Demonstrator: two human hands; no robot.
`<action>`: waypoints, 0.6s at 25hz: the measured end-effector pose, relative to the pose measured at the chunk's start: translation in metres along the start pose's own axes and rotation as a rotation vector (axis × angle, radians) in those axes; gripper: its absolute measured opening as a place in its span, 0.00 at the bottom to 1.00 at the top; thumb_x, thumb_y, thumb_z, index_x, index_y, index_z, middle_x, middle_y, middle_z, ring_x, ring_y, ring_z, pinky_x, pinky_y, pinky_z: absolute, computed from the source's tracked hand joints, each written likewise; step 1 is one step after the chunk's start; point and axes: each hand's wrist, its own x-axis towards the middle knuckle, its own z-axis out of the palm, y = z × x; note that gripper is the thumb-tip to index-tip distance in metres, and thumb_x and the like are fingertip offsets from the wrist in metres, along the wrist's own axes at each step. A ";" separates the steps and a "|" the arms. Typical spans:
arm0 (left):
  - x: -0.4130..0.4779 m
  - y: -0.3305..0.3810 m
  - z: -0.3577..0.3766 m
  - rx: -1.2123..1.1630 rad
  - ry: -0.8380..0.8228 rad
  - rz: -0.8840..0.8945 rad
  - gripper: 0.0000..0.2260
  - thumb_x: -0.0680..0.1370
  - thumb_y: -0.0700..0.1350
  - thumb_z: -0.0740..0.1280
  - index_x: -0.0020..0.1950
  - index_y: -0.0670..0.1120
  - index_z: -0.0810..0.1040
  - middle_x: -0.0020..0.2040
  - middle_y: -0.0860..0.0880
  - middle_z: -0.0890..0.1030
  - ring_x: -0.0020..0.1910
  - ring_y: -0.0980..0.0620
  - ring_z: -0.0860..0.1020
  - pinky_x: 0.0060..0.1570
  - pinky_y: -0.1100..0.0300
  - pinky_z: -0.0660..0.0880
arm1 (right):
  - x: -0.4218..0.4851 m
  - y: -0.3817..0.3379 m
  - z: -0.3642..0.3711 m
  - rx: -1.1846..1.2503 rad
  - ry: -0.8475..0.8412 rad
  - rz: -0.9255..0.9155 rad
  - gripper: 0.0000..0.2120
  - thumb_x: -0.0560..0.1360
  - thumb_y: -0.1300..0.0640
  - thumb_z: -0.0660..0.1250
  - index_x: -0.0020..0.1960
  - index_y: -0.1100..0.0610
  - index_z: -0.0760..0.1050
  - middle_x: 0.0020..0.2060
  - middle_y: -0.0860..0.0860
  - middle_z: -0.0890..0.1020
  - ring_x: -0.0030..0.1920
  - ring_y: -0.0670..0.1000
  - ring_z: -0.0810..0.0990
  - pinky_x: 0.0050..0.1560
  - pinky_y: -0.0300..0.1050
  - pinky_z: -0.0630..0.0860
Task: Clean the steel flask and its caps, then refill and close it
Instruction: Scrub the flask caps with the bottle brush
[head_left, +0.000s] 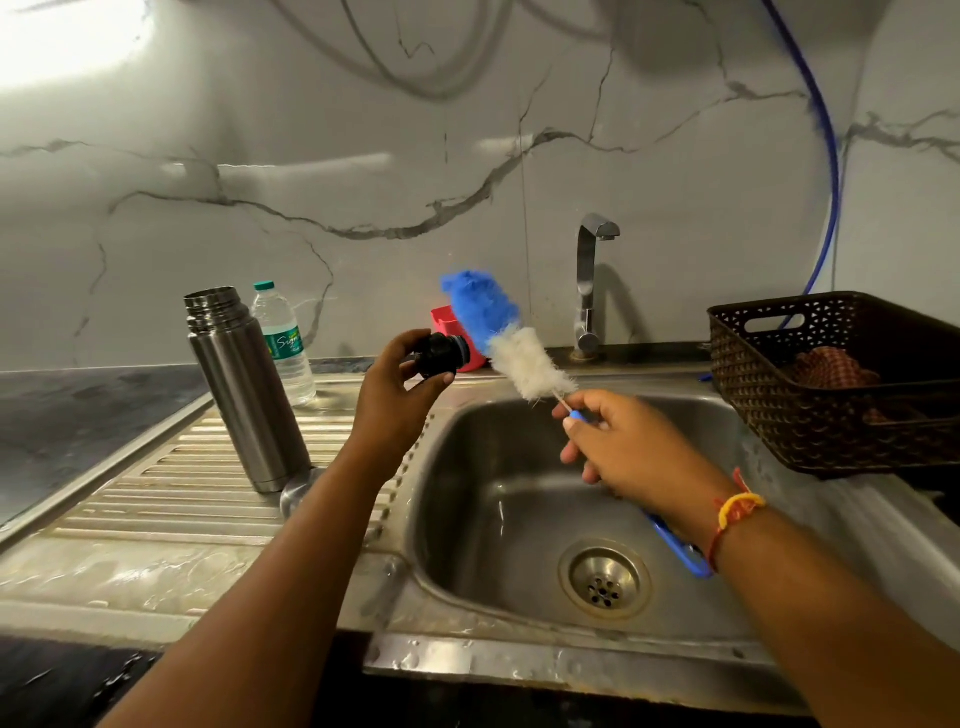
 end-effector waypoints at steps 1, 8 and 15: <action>0.001 -0.002 -0.001 0.015 0.009 0.009 0.24 0.76 0.36 0.74 0.70 0.50 0.73 0.61 0.53 0.79 0.62 0.55 0.78 0.58 0.65 0.74 | -0.001 0.000 0.000 -0.053 -0.014 -0.040 0.11 0.82 0.58 0.60 0.62 0.50 0.75 0.40 0.46 0.79 0.30 0.38 0.76 0.27 0.28 0.68; -0.002 -0.006 0.005 0.267 -0.105 0.201 0.26 0.75 0.34 0.74 0.71 0.48 0.75 0.63 0.51 0.79 0.63 0.57 0.76 0.59 0.76 0.73 | 0.003 0.004 0.002 -0.286 -0.016 -0.043 0.15 0.81 0.57 0.61 0.67 0.49 0.75 0.53 0.49 0.81 0.39 0.43 0.75 0.34 0.33 0.67; -0.003 0.000 0.002 0.292 -0.062 0.234 0.24 0.75 0.34 0.75 0.70 0.45 0.75 0.62 0.51 0.78 0.61 0.57 0.76 0.60 0.73 0.74 | 0.002 0.003 -0.001 -0.266 -0.084 0.009 0.14 0.81 0.58 0.61 0.64 0.49 0.77 0.49 0.49 0.80 0.37 0.45 0.76 0.33 0.33 0.67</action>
